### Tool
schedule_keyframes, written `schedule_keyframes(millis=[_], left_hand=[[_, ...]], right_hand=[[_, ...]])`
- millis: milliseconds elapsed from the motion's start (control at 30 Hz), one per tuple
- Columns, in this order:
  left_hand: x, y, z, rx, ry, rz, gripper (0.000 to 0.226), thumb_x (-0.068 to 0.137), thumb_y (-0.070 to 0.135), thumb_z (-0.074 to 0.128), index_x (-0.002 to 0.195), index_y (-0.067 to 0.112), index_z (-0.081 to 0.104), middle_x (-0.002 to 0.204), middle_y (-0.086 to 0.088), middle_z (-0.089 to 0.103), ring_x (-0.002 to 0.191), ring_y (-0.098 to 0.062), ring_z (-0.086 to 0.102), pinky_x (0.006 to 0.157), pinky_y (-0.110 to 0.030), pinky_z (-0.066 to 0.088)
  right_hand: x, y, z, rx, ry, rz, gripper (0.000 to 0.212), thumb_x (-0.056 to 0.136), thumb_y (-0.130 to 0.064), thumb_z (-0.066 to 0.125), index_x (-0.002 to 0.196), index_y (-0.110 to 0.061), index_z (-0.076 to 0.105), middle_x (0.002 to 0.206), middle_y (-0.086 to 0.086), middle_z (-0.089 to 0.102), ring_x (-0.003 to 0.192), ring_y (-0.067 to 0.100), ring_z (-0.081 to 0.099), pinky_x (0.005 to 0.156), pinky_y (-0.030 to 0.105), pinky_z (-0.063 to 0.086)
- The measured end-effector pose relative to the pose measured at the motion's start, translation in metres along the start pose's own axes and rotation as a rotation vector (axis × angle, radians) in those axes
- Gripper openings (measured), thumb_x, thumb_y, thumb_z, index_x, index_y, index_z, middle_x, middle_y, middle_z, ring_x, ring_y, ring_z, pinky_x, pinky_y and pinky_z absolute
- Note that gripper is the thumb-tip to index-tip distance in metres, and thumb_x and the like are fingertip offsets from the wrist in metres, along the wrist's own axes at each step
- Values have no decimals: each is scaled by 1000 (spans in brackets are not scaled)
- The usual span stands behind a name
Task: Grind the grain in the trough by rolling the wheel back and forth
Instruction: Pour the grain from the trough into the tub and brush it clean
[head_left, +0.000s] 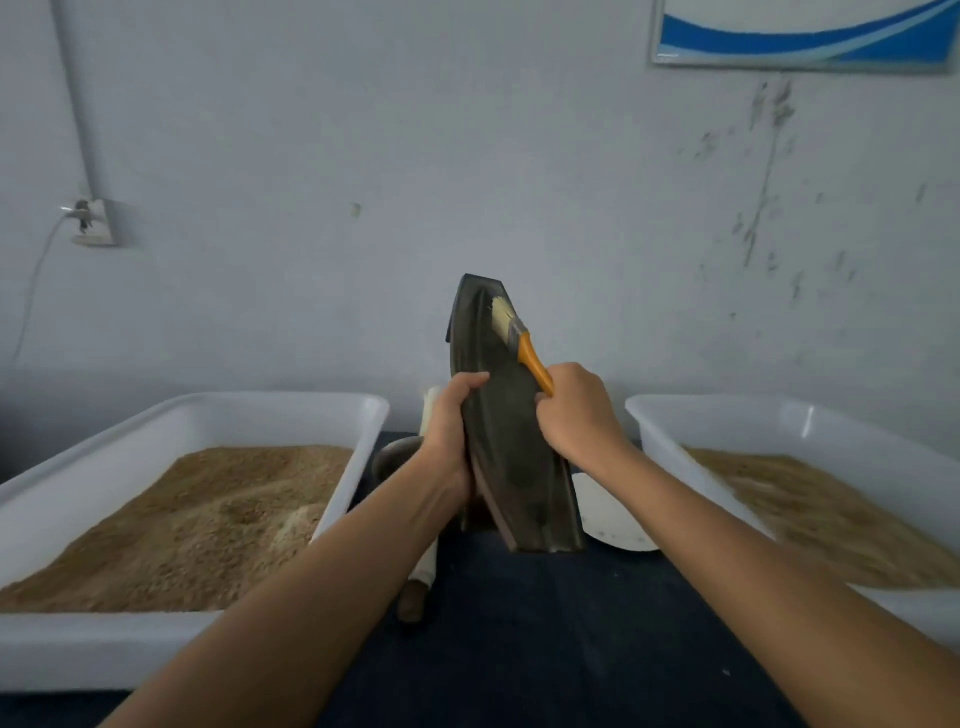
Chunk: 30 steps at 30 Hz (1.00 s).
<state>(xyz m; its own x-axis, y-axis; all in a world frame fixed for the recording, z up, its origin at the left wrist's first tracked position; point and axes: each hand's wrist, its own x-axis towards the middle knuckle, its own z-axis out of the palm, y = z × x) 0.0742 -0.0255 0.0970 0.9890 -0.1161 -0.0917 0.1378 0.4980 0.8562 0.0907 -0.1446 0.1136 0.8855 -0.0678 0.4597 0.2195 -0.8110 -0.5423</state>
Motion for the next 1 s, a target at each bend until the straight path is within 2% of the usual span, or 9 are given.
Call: schedule_keyframes(millis=[133, 233, 300, 400, 567, 633, 767, 900, 1000], left_hand=[[-5, -36, 12, -23, -2, -84, 29, 84, 36, 59, 83, 9, 71, 72, -12, 73, 53, -23, 68, 49, -28, 53], [-9, -61, 11, -26, 10, -135, 30, 81, 35, 60, 80, 9, 75, 81, -13, 73, 59, -26, 70, 56, -31, 52], [-12, -74, 7, -11, 27, -160, 33, 80, 36, 60, 91, 8, 74, 85, -14, 73, 68, -28, 70, 62, -33, 52], [-14, -89, 1, 9, 71, -202, 38, 81, 41, 58, 96, 9, 72, 86, -15, 73, 83, -31, 67, 67, -35, 50], [-14, -107, -16, 61, 101, -256, 31, 85, 32, 55, 94, 7, 71, 83, -16, 73, 84, -32, 65, 66, -35, 49], [-11, -112, -21, 64, 112, -273, 31, 86, 28, 53, 95, 4, 71, 87, -17, 73, 82, -32, 66, 66, -35, 49], [-5, -116, -26, 90, 124, -271, 34, 90, 29, 51, 92, 3, 72, 90, -17, 73, 79, -30, 67, 67, -34, 49], [4, -109, -29, 153, 118, -265, 37, 96, 36, 46, 91, 8, 70, 80, -12, 74, 80, -27, 67, 63, -32, 48], [11, -100, -29, 213, 141, -270, 39, 98, 42, 44, 87, 11, 65, 68, -7, 72, 79, -25, 65, 60, -31, 46]], right_hand=[[-23, 33, -2, -25, -5, 32, 36, 96, -7, 46, 65, -18, 33, 65, -5, 37, 55, 8, 39, 44, 15, 21], [-38, 52, 6, -24, 2, 75, 16, 98, -10, 46, 82, -12, 43, 70, -6, 39, 61, 9, 39, 46, 14, 22], [-48, 62, 13, -26, -7, 106, 8, 98, -11, 47, 91, -12, 44, 78, -5, 43, 63, 6, 39, 46, 14, 24], [-63, 72, 24, -35, -45, 147, 11, 98, -12, 49, 90, -15, 41, 75, -7, 43, 61, 4, 41, 46, 15, 25], [-76, 81, 39, -66, -123, 186, 9, 98, -13, 49, 92, -14, 43, 77, -7, 43, 69, 7, 44, 46, 14, 25], [-79, 81, 42, -70, -156, 204, 2, 99, -13, 49, 99, -12, 49, 85, -3, 49, 71, 7, 45, 46, 13, 25], [-78, 82, 48, -74, -186, 224, 11, 99, -13, 49, 108, -8, 52, 105, 5, 60, 88, 13, 56, 54, 14, 31], [-73, 80, 52, -61, -178, 242, 9, 99, -12, 48, 105, -8, 52, 105, 7, 60, 77, 10, 48, 48, 13, 28], [-71, 78, 55, -53, -170, 266, 10, 98, -11, 48, 106, -6, 53, 106, 8, 61, 80, 13, 51, 49, 14, 29]])
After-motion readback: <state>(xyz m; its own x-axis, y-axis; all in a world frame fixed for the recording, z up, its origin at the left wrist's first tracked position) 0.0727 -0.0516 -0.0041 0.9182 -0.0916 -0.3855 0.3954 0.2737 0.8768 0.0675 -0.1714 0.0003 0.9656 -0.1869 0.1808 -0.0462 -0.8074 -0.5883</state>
